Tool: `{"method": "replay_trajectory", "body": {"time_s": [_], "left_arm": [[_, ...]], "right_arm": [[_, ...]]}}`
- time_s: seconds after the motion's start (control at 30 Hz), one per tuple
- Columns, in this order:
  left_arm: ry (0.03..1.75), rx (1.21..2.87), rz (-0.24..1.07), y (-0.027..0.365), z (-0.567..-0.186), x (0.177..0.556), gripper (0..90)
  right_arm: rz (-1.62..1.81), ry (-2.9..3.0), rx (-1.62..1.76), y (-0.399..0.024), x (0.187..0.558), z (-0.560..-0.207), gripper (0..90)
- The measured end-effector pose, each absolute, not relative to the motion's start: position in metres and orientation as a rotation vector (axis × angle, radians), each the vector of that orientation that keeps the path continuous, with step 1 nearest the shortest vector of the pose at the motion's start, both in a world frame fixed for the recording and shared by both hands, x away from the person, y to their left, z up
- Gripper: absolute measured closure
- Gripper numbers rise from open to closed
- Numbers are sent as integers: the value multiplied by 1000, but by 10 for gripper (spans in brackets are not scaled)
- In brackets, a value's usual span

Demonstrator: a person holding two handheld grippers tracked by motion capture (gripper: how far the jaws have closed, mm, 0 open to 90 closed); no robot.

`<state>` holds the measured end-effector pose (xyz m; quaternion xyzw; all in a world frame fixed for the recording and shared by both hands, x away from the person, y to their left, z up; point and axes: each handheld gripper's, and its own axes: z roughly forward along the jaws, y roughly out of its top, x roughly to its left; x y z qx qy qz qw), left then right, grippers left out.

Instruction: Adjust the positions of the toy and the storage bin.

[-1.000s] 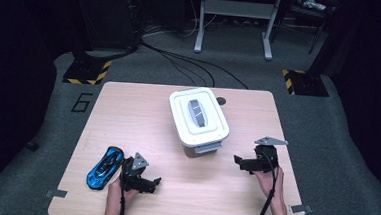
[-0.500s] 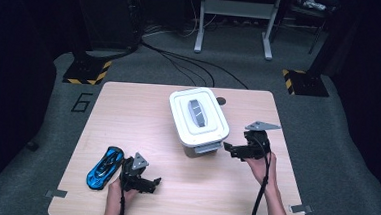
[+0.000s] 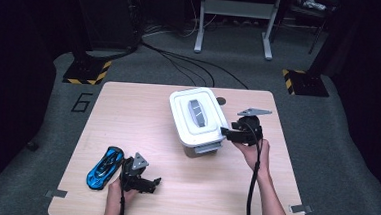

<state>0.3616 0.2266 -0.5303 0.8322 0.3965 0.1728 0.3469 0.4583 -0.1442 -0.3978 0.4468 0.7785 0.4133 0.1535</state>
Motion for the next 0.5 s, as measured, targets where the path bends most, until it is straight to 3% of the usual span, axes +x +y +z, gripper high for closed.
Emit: {"method": "replay_trajectory", "body": {"time_s": [0.03,0.1,0.5], "left_arm": [[1027,2160,446,227,-530,361,4],[1020,2168,444,227,-530,362,4],[1028,2156,435,226,-531,361,4]], "right_arm": [[1197,2222,1301,-145,461,-398,597],[1215,2228,1318,-145,463,-399,621],[1185,2265,1339,-132,464,-400,615]]}}
